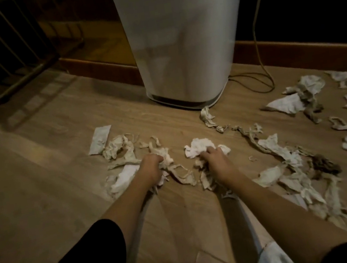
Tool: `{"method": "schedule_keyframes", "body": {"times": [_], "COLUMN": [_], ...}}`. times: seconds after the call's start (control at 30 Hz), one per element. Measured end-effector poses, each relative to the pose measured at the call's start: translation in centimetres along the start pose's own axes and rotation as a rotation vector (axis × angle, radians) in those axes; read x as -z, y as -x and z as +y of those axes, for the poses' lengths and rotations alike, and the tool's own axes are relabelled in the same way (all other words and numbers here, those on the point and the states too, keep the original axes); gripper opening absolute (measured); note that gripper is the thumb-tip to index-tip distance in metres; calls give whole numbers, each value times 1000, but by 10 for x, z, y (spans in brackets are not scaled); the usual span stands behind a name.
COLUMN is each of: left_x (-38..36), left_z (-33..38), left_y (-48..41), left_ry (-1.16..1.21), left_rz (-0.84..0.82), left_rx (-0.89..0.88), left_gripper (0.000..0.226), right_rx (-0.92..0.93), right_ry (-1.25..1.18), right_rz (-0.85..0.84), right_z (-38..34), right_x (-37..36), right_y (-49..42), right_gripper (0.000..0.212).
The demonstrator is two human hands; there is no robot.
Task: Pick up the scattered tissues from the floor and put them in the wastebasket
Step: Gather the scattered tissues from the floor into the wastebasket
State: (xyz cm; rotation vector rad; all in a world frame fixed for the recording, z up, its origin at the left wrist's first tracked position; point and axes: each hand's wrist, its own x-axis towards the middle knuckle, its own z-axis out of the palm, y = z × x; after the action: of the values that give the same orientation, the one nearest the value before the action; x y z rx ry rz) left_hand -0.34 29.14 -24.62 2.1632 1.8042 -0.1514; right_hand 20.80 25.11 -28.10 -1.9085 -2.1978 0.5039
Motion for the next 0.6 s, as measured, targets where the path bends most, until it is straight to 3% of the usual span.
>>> {"method": "schedule_keyframes", "body": {"times": [0.1, 0.27, 0.4, 0.47, 0.53, 0.6], "left_x": [16, 50, 59, 52, 32, 0], "left_z": [19, 72, 140, 174, 202, 225], "left_y": [0, -8, -8, 0, 18, 46], "left_ry": [27, 31, 60, 122, 210, 222], "left_rz": [-32, -33, -27, -31, -103, -176], "left_rx": [-7, -184, -313, -349, -365, -339], "left_gripper": [45, 24, 27, 28, 21, 15], "right_rx": [-11, -124, -298, -389, -476, -515], "right_ry": [-84, -157, -79, 14, 15, -15], "right_rz": [-11, 142, 212, 104, -185, -356], "right_z": [14, 61, 115, 134, 142, 141], "right_x": [23, 73, 99, 104, 100, 87], "right_y": [14, 53, 94, 115, 137, 157], "right_gripper": [30, 23, 23, 29, 54, 80]}}
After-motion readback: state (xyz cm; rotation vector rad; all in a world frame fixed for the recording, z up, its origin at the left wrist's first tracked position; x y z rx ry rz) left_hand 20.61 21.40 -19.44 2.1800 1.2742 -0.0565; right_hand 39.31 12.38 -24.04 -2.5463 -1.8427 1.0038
